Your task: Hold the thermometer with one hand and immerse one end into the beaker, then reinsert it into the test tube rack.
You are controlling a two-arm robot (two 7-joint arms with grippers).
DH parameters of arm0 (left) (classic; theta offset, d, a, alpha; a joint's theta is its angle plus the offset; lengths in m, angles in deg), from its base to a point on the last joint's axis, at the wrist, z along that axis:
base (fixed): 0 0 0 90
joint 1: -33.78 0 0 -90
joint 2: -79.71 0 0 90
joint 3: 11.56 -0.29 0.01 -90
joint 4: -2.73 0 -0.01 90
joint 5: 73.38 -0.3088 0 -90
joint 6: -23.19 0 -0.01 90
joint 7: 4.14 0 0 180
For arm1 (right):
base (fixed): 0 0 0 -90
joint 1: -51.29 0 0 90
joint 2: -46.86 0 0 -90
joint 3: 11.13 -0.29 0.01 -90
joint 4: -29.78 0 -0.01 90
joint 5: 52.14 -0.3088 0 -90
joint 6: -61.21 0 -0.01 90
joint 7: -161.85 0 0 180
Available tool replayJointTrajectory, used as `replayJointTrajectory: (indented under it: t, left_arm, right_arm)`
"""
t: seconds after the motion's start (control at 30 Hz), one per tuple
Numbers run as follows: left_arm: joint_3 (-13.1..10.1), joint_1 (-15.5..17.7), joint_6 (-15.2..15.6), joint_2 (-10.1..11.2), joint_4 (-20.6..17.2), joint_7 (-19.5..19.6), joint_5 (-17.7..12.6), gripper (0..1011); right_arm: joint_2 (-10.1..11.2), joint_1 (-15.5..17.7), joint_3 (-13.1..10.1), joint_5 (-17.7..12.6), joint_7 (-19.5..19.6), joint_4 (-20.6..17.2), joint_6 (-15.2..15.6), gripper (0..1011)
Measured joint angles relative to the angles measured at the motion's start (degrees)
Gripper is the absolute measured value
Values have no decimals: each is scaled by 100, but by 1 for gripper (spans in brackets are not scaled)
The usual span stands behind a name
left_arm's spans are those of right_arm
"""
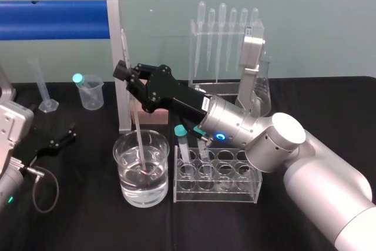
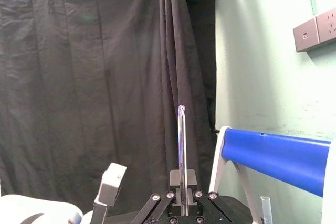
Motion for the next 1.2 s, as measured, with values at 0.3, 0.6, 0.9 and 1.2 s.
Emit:
replayJointTrajectory:
  t: [0.3,0.6,0.9,1.2]
  left_arm:
    - [0,0,0,0,0,0,0,1008]
    - [0,0,0,0,0,0,0,1008]
    - [0,0,0,0,0,0,0,1008]
    - [0,0,0,0,0,0,0,1008]
  right_arm:
    - [0,0,0,0,0,0,0,56]
    - [0,0,0,0,0,0,0,56]
    - [0,0,0,0,0,0,0,56]
    - [0,0,0,0,0,0,0,56]
